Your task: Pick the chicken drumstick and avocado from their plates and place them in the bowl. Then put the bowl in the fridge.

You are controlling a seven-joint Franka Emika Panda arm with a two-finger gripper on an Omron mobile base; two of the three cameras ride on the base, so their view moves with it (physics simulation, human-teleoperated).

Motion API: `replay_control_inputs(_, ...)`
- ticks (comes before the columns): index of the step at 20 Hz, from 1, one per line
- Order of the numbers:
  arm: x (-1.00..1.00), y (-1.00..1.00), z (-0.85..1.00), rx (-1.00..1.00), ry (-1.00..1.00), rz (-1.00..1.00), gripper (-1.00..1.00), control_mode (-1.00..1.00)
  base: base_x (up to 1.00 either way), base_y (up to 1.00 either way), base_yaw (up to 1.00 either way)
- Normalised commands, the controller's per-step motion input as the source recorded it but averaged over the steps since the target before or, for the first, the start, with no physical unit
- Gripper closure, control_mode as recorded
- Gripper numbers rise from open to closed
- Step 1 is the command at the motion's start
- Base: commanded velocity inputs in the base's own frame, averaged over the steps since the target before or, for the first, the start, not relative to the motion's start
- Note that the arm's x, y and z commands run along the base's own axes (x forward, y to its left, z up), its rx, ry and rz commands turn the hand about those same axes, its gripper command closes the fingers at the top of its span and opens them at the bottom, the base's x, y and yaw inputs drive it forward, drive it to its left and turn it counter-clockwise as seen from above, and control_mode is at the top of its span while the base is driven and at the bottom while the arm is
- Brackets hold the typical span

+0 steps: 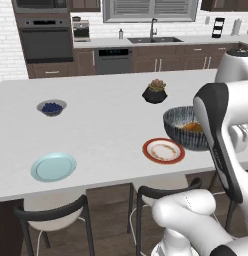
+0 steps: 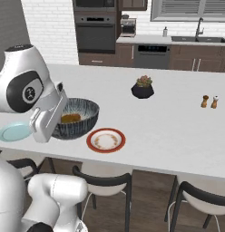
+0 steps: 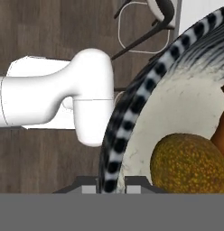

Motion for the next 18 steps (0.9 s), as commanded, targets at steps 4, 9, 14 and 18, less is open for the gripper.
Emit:
replay_control_inputs(4, 0.0, 0.15, 0.0, -0.01, 0.06, 0.0, 1.0, -1.0, 0.0, 0.0, 0.0)
replay_control_inputs(9, 0.0, 0.0, 0.0, 0.0, 0.0, 0.0, 1.0, 1.0, -0.25, -0.07, -0.06)
replay_control_inputs(14, 0.0, 0.0, 0.0, 0.0, 0.0, 0.0, 1.0, 1.0, -0.94, -0.11, -0.61)
replay_control_inputs(18, 0.0, 0.0, 0.0, 0.0, 0.0, 0.0, 1.0, 1.0, -0.53, 0.0, -0.86)
